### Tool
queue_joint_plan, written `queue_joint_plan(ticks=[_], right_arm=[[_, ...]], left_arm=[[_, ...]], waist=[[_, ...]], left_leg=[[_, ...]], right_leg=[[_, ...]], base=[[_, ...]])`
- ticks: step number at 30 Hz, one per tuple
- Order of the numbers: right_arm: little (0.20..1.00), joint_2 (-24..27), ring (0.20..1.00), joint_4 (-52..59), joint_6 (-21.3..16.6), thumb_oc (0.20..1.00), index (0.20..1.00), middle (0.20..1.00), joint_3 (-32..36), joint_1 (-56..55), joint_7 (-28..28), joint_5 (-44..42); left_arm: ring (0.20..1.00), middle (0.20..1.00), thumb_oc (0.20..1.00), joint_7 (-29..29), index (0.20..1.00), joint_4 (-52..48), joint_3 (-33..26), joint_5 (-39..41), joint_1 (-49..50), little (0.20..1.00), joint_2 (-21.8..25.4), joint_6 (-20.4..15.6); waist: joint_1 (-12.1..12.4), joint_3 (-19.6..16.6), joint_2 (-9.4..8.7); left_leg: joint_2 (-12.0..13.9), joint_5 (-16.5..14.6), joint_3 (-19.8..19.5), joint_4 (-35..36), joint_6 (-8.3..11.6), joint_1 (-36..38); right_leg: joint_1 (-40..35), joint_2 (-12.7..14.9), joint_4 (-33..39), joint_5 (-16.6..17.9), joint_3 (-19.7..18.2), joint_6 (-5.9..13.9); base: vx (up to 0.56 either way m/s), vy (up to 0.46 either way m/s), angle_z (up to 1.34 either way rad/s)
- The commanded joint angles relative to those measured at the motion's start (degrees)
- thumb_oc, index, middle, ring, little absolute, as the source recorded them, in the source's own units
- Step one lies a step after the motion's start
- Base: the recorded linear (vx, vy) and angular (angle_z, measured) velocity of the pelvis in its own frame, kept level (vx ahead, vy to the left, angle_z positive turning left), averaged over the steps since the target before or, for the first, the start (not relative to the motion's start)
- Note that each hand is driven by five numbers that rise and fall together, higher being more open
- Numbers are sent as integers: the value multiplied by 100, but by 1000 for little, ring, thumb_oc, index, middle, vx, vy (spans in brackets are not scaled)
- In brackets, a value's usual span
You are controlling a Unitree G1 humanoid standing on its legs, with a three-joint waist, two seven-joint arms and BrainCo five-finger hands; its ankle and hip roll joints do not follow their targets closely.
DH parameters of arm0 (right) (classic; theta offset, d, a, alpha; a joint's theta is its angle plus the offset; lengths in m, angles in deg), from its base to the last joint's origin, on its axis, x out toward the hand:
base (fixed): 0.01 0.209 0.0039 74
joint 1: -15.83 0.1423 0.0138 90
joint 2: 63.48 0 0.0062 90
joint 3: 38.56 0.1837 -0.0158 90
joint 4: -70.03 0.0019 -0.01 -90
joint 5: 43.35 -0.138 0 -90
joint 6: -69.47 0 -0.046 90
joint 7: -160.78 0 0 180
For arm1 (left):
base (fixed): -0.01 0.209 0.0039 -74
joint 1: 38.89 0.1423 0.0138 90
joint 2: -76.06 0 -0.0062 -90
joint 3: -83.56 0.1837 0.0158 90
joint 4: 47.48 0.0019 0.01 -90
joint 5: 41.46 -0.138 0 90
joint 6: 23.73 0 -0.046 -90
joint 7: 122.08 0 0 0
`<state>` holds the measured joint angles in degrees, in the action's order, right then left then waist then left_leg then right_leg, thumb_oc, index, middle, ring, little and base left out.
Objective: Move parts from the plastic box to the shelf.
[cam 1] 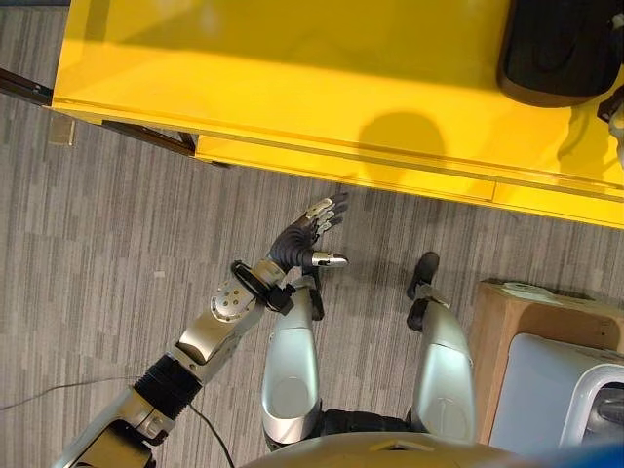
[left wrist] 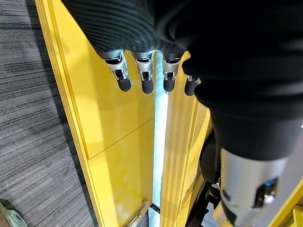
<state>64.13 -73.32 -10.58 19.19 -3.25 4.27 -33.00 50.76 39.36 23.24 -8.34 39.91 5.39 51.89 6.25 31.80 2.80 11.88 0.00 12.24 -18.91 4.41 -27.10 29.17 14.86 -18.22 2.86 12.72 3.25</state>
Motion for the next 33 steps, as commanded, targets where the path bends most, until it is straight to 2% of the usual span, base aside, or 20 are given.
queue_joint_plan(ticks=[1,14,19,28,29,30,31,32,33], right_arm=[[200,496,200,23,-8,200,200,200,-308,811,375,128],[200,633,200,69,23,200,200,200,-315,832,283,336],[200,656,200,51,85,200,200,200,-274,817,336,107],[200,741,200,-6,130,200,200,200,-353,785,374,825],[250,782,250,-7,154,250,250,250,-417,787,478,1012],[555,814,555,-15,127,555,555,555,-475,780,649,1224],[589,817,589,-14,124,589,589,589,-483,788,673,1252],[918,831,918,-11,104,918,918,918,-508,813,741,1341],[1000,850,1000,-4,78,1000,1000,1000,-535,830,799,1389]], left_arm=[[1000,1000,1000,-188,1000,-706,113,65,313,1000,-67,-313],[1000,1000,1000,-285,1000,-722,83,116,479,1000,-67,-324],[1000,1000,1000,-288,1000,-719,56,148,516,1000,-45,-351],[1000,1000,1000,-329,1000,-733,64,143,527,1000,-32,-355],[1000,1000,1000,-391,1000,-724,57,119,543,1000,-27,-350],[1000,1000,1000,-411,1000,-719,73,94,564,1000,-22,-372],[1000,1000,1000,-408,1000,-714,77,95,561,1000,-20,-376],[1000,1000,1000,-414,1000,-705,87,104,558,1000,-16,-382],[1000,1000,1000,-445,1000,-700,86,113,569,1000,-12,-394]], waist=[[108,-200,208],[73,-200,231],[58,-200,242],[59,-200,239],[62,-200,236],[61,-200,241],[60,-200,242],[61,-200,243],[64,-200,246]], left_leg=[[-233,2,-354,214,12,70],[-227,-121,-361,13,-3,12],[-215,-135,-337,-9,4,10],[-215,-120,-352,4,-5,-24],[-211,-110,-350,11,-2,-32],[-206,-105,-351,5,-5,-49],[-203,-102,-349,8,-6,-48],[-200,-97,-346,13,-8,-49],[-200,-96,-349,7,-10,-59]], right_leg=[[-94,-311,-1499,-1475,117,-139],[64,-324,-1809,-1625,66,-223],[90,-314,-1854,-1644,59,-235],[114,-330,-1837,-1636,66,-235],[121,-330,-1832,-1632,68,-236],[133,-333,-1830,-1625,67,-236],[134,-334,-1830,-1623,69,-236],[136,-334,-1827,-1618,72,-233],[142,-332,-1827,-1615,74,-232]], base=[[53,-18,3],[27,-13,0],[0,0,0],[0,0,0],[0,0,0],[0,0,0],[0,0,0],[0,0,0],[0,0,0]])
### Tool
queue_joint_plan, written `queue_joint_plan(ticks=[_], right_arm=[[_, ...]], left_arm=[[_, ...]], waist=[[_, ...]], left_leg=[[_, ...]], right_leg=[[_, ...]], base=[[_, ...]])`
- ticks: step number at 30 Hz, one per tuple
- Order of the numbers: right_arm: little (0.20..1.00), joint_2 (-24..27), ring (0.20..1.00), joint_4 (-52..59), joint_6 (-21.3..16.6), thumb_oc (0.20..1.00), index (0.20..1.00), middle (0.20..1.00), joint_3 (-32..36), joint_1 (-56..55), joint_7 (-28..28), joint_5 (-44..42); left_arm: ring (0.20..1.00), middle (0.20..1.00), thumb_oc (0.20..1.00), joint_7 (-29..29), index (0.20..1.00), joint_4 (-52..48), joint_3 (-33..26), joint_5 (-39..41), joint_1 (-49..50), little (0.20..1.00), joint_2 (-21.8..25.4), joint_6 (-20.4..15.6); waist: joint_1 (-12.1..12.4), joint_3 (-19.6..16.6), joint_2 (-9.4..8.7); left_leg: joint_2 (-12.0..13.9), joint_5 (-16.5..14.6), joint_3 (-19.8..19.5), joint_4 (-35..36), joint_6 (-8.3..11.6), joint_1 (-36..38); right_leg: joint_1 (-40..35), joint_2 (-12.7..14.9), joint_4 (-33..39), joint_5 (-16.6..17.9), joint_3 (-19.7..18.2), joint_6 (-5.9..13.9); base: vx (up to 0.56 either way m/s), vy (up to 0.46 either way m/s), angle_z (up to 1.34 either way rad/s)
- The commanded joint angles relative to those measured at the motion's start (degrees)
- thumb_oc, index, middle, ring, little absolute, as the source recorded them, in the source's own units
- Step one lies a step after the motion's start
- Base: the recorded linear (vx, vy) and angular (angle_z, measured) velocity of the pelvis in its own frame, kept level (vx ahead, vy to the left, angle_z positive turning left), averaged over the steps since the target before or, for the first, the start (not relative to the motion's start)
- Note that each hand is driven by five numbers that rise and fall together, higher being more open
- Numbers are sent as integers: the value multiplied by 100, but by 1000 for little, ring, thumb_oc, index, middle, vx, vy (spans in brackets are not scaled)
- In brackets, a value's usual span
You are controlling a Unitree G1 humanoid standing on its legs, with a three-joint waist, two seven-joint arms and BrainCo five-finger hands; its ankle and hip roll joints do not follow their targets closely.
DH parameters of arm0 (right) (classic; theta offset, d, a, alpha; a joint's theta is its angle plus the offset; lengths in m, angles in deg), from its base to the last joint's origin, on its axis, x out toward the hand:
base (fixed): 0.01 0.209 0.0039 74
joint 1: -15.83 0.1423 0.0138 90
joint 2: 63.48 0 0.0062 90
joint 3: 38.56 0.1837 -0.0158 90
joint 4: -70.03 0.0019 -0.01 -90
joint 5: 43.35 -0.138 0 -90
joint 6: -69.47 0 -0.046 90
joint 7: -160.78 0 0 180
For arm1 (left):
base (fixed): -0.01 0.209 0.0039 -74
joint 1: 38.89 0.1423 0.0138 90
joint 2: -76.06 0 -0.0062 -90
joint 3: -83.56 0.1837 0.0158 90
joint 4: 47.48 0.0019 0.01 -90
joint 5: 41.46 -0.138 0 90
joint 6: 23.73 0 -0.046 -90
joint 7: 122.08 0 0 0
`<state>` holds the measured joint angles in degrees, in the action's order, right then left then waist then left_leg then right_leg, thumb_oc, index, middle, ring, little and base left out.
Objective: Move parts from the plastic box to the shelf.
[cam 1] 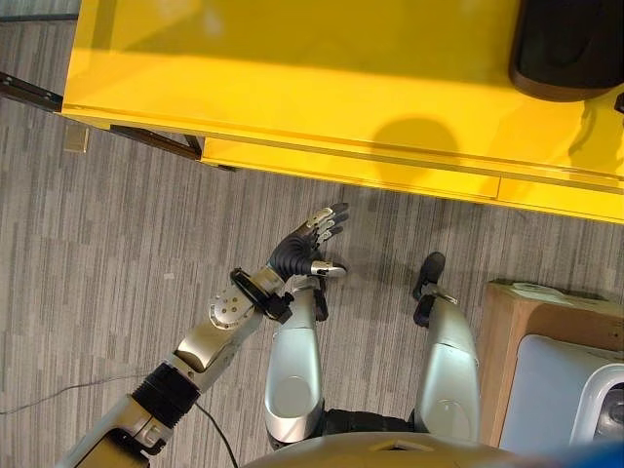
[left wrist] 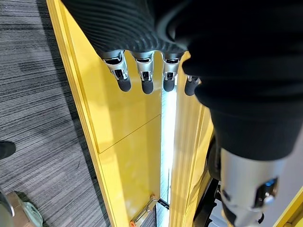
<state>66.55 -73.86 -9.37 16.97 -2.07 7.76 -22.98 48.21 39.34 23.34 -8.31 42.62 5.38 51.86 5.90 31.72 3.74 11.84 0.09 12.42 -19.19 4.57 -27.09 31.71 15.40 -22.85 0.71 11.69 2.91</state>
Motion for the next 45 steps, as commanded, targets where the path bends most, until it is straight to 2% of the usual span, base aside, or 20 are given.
queue_joint_plan(ticks=[1,8,17,23,24,25,26,29,32,34,35,36,38,39,40,42,45], right_arm=[[1000,622,1000,66,-76,1000,1000,1000,-323,716,484,376],[1000,727,1000,337,-26,1000,1000,1000,-348,669,971,858],[1000,715,1000,544,2,1000,1000,1000,-80,458,1441,751],[1000,493,1000,1098,-598,1000,1000,1000,551,148,2138,-22],[1000,428,1000,1466,-750,1000,1000,1000,815,-47,2335,-290],[1000,231,1000,2461,-932,1000,1000,1000,1548,-642,2428,-186],[1000,201,1000,2672,-903,1000,1000,1000,1644,-754,2401,-120],[1000,-68,1000,4127,-961,1000,1000,1000,2214,-1694,2234,-1],[1000,-643,1000,5825,-1350,1000,1000,1000,2702,-3149,2155,288],[1000,-1027,1000,6542,-1734,1000,1000,1000,2733,-3849,1939,-92],[1000,-1038,1000,6563,-1750,1000,1000,1000,2742,-3877,1926,-110],[1000,-1164,1000,6762,-1923,1000,1000,1000,2704,-4121,1826,-381],[1000,-1494,1000,7149,-2220,1000,1000,1000,2636,-4709,1340,-769],[1000,-1758,1000,7466,-2587,1000,1000,1000,2505,-5511,549,-1859],[1000,-1763,1000,7477,-2589,1000,1000,1000,2510,-5542,501,-1990],[1000,-2007,1000,7572,-2829,1000,1000,1000,2469,-6444,-224,-2870],[1000,-2193,1000,7622,-2976,1000,1000,1000,2503,-7301,-939,-3349]], left_arm=[[1000,1000,1000,-216,1000,-698,71,113,306,1000,-4,-396],[1000,1000,1000,-415,1000,-658,39,147,362,1000,27,-444],[1000,1000,1000,-547,1000,-655,20,151,389,1000,14,-423],[1000,1000,1000,-497,1000,-708,47,142,414,1000,-30,-426],[1000,1000,1000,-481,1000,-727,40,141,438,1000,-47,-437],[1000,1000,1000,-433,1000,-791,-41,105,468,1000,-96,-419],[1000,1000,1000,-420,1000,-795,-46,104,468,1000,-107,-407],[1000,1000,1000,-372,1000,-783,-106,49,534,1000,-228,-401],[1000,1000,1000,-207,1000,-800,-209,-57,616,1000,-436,-415],[1000,1000,1000,-8,1000,-692,-232,-32,577,1000,-568,-428],[1000,1000,1000,-4,1000,-691,-230,-31,578,1000,-568,-430],[1000,1000,1000,48,1000,-660,-251,2,574,1000,-612,-431],[1000,1000,1000,117,1000,-607,-317,31,619,1000,-671,-453],[1000,1000,1000,87,1000,-650,-412,180,791,1000,-775,-416],[1000,1000,1000,79,1000,-654,-413,196,803,1000,-776,-412],[1000,1000,1000,-265,1000,-721,-611,715,1108,1000,-889,-149],[1000,1000,1000,-612,1000,-735,-756,942,1481,1000,-882,-134]], waist=[[100,-193,154],[90,-193,165],[69,-193,179],[14,-193,191],[-16,-193,184],[-98,-193,172],[-111,-193,166],[-260,-193,119],[-546,-193,66],[-731,-281,40],[-732,-284,39],[-795,-331,29],[-919,-450,-10],[-1040,-601,-59],[-1042,-607,-60],[-1176,-834,-130],[-1303,-1112,-229]], left_leg=[[-197,-104,-367,33,-27,-65],[-211,-113,-362,42,-32,-33],[-220,-108,-347,129,-39,80],[-253,-133,-329,229,-53,288],[-259,-134,-313,285,-60,379],[-237,-22,-243,405,-116,480],[-239,-25,-238,425,-119,521],[-231,-29,-171,564,-131,831],[-173,0,-29,773,-132,1255],[-123,14,74,902,-110,1503],[-121,15,77,909,-109,1515],[-102,19,121,957,-109,1591],[-54,40,186,1077,-90,1762],[-17,74,276,1245,-87,1997],[-17,76,280,1255,-87,2010],[11,127,377,1467,-92,2272],[44,196,458,1647,-92,2499]], right_leg=[[-111,-385,-1361,-1398,180,-196],[-157,-388,-1301,-1386,176,-194],[-253,-382,-1195,-1356,144,-171],[-443,-400,-1061,-1350,97,-158],[-519,-404,-998,-1338,76,-145],[-585,-432,-862,-1192,71,-166],[-619,-434,-843,-1190,60,-160],[-874,-429,-706,-1163,-22,-113],[-1215,-431,-500,-1097,-146,-68],[-1411,-429,-357,-1061,-237,-49],[-1422,-429,-349,-1059,-239,-48],[-1481,-433,-296,-1048,-272,-44],[-1647,-441,-115,-1001,-339,-25],[-1885,-451,146,-917,-400,6],[-1899,-452,160,-912,-400,8],[-2185,-446,485,-792,-423,73],[-2430,-456,759,-659,-440,137]], base=[[0,0,0],[0,0,0],[0,0,0],[4,14,0],[-31,91,-2],[-30,83,-2],[-15,93,-1],[51,78,-4],[77,140,-11],[82,129,-18],[62,94,-13],[54,72,-18],[101,108,-27],[97,92,-26],[110,103,-19],[82,82,-13],[76,54,-11]])
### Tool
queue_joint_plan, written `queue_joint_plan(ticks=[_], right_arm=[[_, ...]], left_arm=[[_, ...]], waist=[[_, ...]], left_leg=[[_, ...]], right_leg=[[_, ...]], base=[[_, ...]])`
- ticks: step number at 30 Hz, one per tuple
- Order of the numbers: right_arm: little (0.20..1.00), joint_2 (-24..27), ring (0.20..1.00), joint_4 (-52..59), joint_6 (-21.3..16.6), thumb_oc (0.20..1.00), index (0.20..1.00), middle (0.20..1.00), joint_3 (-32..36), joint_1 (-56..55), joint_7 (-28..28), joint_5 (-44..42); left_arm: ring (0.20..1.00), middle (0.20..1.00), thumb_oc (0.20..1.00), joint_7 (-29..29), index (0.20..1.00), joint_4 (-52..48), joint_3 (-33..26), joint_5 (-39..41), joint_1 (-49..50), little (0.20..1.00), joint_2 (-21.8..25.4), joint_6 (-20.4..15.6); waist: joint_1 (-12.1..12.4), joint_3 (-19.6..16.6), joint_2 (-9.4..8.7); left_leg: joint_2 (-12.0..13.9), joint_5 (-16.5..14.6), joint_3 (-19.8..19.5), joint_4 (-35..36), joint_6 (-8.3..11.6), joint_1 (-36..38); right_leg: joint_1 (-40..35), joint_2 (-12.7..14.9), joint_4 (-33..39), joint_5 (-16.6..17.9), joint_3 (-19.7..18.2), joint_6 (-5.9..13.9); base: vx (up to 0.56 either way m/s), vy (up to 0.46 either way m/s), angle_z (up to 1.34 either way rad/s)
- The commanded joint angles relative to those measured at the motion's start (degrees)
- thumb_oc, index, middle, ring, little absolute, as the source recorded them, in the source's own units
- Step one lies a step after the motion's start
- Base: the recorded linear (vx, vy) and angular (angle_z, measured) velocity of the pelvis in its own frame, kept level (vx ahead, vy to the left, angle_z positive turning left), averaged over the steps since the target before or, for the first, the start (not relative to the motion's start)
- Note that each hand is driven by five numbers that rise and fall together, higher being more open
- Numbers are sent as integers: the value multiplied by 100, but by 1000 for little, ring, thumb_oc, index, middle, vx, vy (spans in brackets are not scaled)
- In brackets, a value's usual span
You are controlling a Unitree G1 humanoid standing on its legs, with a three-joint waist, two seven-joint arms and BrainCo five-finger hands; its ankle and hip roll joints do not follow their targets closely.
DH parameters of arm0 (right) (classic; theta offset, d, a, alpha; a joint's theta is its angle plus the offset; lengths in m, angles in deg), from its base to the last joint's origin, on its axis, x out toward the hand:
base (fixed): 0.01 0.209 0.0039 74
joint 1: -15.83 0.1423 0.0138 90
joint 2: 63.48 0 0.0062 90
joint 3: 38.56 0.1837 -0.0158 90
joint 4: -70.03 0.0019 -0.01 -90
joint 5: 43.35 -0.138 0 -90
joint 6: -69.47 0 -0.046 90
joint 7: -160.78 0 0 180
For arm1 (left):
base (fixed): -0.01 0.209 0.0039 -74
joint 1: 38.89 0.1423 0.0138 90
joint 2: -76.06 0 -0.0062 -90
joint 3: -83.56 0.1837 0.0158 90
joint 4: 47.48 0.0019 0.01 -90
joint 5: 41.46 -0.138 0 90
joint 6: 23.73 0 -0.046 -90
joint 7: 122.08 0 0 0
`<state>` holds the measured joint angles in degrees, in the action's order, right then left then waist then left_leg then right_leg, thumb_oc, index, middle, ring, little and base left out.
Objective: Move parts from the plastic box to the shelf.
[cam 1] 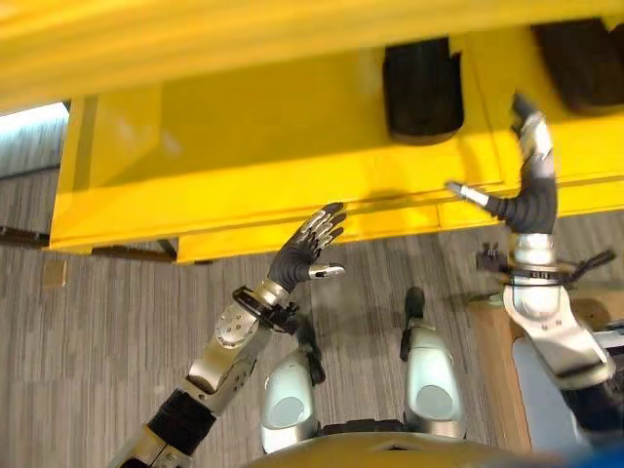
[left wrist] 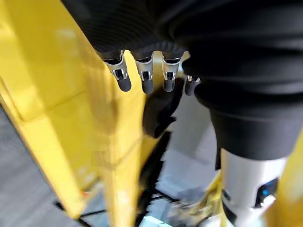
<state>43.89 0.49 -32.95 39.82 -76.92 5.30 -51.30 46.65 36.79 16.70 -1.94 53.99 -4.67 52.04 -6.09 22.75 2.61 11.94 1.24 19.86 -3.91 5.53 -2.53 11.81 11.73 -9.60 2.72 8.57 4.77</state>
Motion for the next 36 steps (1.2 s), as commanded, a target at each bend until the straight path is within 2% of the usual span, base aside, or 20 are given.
queue_joint_plan(ticks=[1,4,5,12,16,18,19,23,26,31,34,36], right_arm=[[1000,59,1000,214,-649,1000,1000,1000,235,-72,-912,-558],[1000,121,1000,190,-581,1000,1000,1000,182,-404,-1222,-567],[1000,199,1000,123,-583,1000,1000,1000,146,-541,-1319,-582],[1000,184,1000,-213,-457,1000,1000,1000,-122,-477,-1275,-793],[1000,36,1000,-326,-303,1000,1000,1000,-272,-388,-1214,-729],[1000,-32,1000,-345,-257,1000,1000,1000,-310,-397,-1194,-671],[1000,-77,1000,-347,-216,1000,1000,1000,-317,-417,-1179,-643],[1000,-126,1000,-324,-108,1000,1000,1000,-247,-526,-1185,-731],[1000,-148,1000,-418,-72,1000,1000,1000,-183,-601,-1277,-978],[1000,-186,1000,-698,230,1000,1000,1000,-126,-644,-1389,-1774],[1000,-181,1000,-977,195,1000,1000,1000,-120,-532,-1317,-1773],[1000,-141,1000,-1142,193,1000,1000,1000,-71,-351,-1166,-1787]], left_arm=[[1000,1000,1000,-615,1000,-494,-133,360,489,1000,140,-119],[1000,1000,1000,-897,1000,-512,-176,389,749,1000,206,-94],[1000,1000,1000,-1041,1000,-506,-206,372,861,1000,298,-76],[1000,1000,1000,-1422,1000,-500,-271,632,911,1000,535,-206],[1000,1000,1000,-1371,1000,-633,-486,1061,935,1000,504,-293],[1000,1000,1000,-1275,1000,-632,-583,1099,952,1000,447,-316],[1000,1000,1000,-1030,1000,-626,-674,1077,967,1000,403,-417],[1000,1000,1000,-1084,1000,-620,-857,1108,1032,1000,323,-426],[1000,1000,1000,-1364,1000,-648,-932,1049,1110,1000,309,-386],[1000,1000,1000,-1838,1000,-668,-829,1033,1017,1000,405,-385],[1000,1000,1000,-2131,1000,-631,-588,994,768,1000,501,-468],[1000,1000,1000,-2413,1000,-553,-269,1237,366,1000,543,-268]], waist=[[-133,-317,-145],[-167,-532,-192],[-166,-707,-217],[-79,-1106,-260],[7,-1188,-273],[44,-1215,-286],[72,-1250,-298],[111,-1308,-340],[119,-1331,-357],[75,-1354,-375],[12,-1310,-385],[-79,-1237,-415]], left_leg=[[49,103,-272,170,-187,115],[58,148,-232,298,-184,279],[68,187,-193,415,-174,414],[27,210,-115,722,-168,816],[-14,181,-128,763,-187,922],[-27,173,-147,772,-191,941],[-31,186,-161,802,-187,949],[-39,192,-193,848,-177,975],[-28,202,-205,857,-160,994],[-88,144,-238,777,-181,991],[-150,59,-218,622,-244,914],[-238,-31,-123,486,-333,828]], right_leg=[[-517,-87,-491,-823,-129,-28],[-701,-69,-300,-735,-120,21],[-859,-61,-141,-667,-89,62],[-1347,-19,304,-516,65,180],[-1502,-14,403,-488,140,194],[-1547,-16,436,-481,171,197],[-1566,-29,484,-451,180,195],[-1622,-43,574,-411,207,202],[-1652,-62,606,-401,220,192],[-1640,-108,584,-426,152,173],[-1569,-95,510,-421,78,166],[-1466,-32,465,-347,8,221]], base=[[73,31,-12],[90,40,-9],[97,35,-8],[74,13,1],[40,-8,2],[22,-24,3],[0,0,0],[4,-27,0],[2,17,0],[-19,142,-1],[-92,282,-4],[-186,453,-5]])
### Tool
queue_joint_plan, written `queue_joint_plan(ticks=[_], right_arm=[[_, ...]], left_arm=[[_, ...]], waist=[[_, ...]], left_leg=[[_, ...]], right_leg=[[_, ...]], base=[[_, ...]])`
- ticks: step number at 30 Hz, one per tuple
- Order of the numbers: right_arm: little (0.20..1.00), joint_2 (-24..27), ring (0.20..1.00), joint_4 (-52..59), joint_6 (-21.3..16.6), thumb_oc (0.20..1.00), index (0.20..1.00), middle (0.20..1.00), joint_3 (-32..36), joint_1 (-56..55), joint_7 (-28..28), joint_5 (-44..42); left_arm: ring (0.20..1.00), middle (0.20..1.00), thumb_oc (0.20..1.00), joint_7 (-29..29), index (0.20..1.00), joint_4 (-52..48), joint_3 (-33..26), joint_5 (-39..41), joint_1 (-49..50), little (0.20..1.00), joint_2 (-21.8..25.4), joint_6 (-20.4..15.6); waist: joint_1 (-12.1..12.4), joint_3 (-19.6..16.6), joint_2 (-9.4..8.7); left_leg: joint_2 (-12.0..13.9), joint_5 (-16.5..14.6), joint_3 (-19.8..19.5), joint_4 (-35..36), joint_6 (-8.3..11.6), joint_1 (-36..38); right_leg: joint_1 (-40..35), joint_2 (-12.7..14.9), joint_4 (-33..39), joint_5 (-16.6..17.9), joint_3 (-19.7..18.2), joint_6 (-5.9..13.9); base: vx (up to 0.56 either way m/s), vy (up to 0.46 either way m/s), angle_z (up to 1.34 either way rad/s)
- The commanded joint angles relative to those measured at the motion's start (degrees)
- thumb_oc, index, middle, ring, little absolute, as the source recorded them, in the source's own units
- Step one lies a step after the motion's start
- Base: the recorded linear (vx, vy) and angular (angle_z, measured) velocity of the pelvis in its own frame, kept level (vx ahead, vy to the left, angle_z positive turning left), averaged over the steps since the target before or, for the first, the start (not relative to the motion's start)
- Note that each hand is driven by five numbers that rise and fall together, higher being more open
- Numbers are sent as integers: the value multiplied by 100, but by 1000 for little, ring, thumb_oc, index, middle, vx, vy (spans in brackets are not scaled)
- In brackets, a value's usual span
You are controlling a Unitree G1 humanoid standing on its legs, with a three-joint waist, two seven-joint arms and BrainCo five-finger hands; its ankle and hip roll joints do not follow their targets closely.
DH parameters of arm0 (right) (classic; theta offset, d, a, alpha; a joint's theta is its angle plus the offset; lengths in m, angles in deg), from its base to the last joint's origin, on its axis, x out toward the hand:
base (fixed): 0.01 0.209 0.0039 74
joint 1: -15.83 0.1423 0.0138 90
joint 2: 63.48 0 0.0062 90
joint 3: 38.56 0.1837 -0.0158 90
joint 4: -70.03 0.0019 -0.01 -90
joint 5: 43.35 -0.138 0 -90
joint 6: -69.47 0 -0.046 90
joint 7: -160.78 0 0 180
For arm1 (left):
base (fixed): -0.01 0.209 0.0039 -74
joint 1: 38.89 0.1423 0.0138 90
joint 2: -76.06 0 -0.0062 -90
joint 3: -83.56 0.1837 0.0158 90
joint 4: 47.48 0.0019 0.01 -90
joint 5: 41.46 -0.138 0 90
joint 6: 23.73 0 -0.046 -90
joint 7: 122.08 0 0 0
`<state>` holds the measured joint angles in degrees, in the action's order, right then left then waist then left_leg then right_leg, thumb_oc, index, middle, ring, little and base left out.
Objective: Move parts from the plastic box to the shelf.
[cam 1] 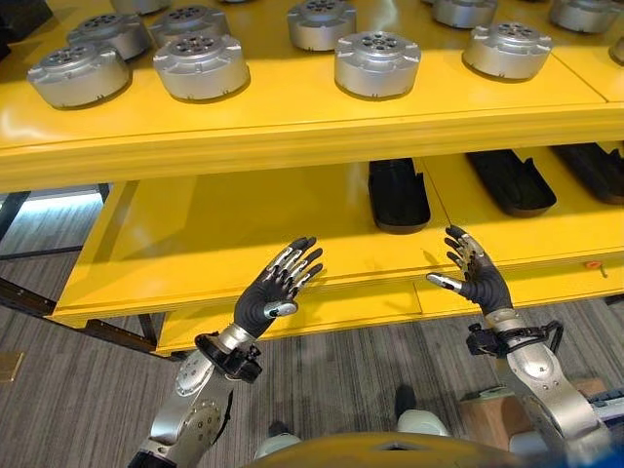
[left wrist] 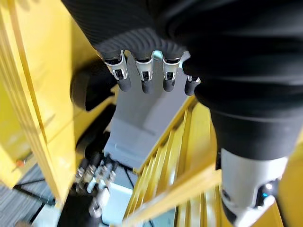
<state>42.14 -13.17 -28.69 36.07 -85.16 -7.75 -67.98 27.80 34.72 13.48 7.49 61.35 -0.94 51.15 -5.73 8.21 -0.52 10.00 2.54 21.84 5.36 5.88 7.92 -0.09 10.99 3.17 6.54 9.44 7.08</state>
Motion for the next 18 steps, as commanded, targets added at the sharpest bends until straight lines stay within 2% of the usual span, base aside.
queue_joint_plan(ticks=[1,3,5,6,8,9,11,13,14,18], right_arm=[[1000,29,1000,139,-180,1000,1000,1000,350,573,294,-133],[1000,-7,1000,27,-141,1000,1000,1000,391,677,408,-220],[1000,-127,1000,-93,-238,1000,1000,1000,452,795,413,-322],[1000,-222,1000,-116,-280,1000,1000,1000,461,822,403,-226],[1000,-400,1000,-119,-225,1000,1000,1000,479,881,247,-148],[1000,-467,1000,-133,-200,1000,1000,1000,477,893,172,-127],[1000,-554,1000,-151,-297,1000,1000,1000,475,840,105,-20],[1000,-529,1000,-66,-379,1000,1000,1000,548,677,78,3],[1000,-476,1000,-32,-393,1000,1000,1000,635,603,31,-55],[1000,-398,1000,-113,-369,1000,1000,1000,663,738,-59,-41]], left_arm=[[1000,1000,1000,-878,1000,-284,245,547,-613,1000,145,69],[1000,1000,1000,-1122,1000,-234,439,635,-783,1000,102,283],[1000,1000,1000,-1088,1000,-154,691,350,-916,1000,56,294],[1000,1000,1000,-1036,1000,-134,780,294,-940,1000,34,293],[1000,1000,1000,-959,1000,-104,834,158,-863,1000,-51,272],[1000,1000,1000,-899,1000,-56,821,43,-812,1000,-63,197],[1000,1000,1000,-814,1000,43,756,-190,-723,1000,-46,81],[1000,1000,1000,-785,1000,126,707,-161,-650,1000,13,-57],[1000,1000,1000,-814,1000,187,625,-16,-576,1000,52,-129],[1000,1000,1000,-619,1000,274,448,75,-481,1000,114,-291]], waist=[[-171,263,-125],[-230,310,-161],[-327,344,-230],[-367,362,-228],[-415,398,-227],[-437,389,-215],[-423,356,-169],[-427,324,-110],[-401,283,-70],[-256,180,-112]], left_leg=[[-93,-210,-221,-502,-427,-256],[-164,-252,-88,-521,-485,-246],[-261,-288,133,-452,-533,-154],[-289,-412,196,-393,-499,-23],[-308,-419,605,-217,-503,170],[-315,-384,770,-153,-515,206],[-325,-309,1003,-95,-596,169],[-330,-283,1070,-102,-714,77],[-340,-286,1140,-161,-782,-54],[-379,-285,1429,-301,-866,-395]], right_leg=[[-205,96,-807,-638,-97,45],[-159,172,-689,-439,-102,141],[-44,352,-375,112,-119,336],[37,461,-367,308,-34,461],[252,591,-611,538,258,596],[292,592,-795,553,398,602],[332,517,-1424,355,545,522],[302,404,-2069,48,542,336],[193,369,-2478,-229,558,198],[-305,275,-2785,-558,738,149]], base=[[-140,334,-8],[-124,310,-17],[-102,236,-29],[-64,156,-35],[-158,189,-57],[-227,177,-88],[-233,135,-142],[-241,119,-80],[-201,85,-35],[-212,-40,-47]])
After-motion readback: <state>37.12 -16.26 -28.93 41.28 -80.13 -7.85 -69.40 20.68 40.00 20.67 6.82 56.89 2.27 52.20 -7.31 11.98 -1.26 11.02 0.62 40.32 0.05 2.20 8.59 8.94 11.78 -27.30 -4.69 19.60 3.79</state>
